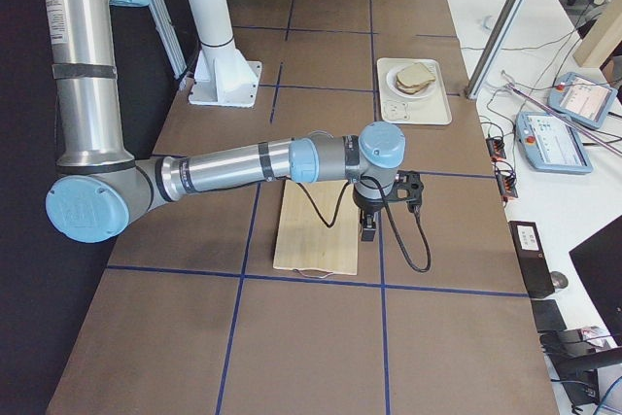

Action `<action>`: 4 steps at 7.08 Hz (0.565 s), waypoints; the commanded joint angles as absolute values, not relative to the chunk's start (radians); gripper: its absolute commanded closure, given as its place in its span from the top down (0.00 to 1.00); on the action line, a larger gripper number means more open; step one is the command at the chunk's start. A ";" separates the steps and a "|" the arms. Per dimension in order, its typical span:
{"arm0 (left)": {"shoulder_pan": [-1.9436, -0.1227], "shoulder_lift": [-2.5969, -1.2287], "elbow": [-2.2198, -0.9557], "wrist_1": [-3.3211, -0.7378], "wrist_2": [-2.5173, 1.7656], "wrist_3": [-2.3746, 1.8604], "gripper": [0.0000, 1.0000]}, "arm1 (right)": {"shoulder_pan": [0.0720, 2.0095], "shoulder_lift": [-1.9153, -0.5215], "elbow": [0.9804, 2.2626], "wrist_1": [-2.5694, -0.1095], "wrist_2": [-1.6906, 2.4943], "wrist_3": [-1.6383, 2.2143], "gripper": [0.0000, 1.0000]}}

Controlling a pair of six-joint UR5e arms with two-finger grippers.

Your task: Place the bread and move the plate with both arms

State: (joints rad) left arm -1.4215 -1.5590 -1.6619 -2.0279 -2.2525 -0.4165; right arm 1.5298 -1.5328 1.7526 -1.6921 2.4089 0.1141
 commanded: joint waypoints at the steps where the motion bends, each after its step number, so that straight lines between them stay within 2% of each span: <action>1: -1.567 -1.552 -1.667 -1.699 -2.287 0.002 1.00 | 1.548 -1.566 1.750 -1.697 2.411 0.074 1.00; 3: -1.568 -1.557 -1.670 -1.472 -2.295 0.142 1.00 | 1.557 -1.618 1.750 -1.694 2.417 0.023 1.00; 4: -1.562 -1.555 -1.669 -1.436 -2.293 0.182 1.00 | 1.559 -1.634 1.747 -1.695 2.419 0.017 1.00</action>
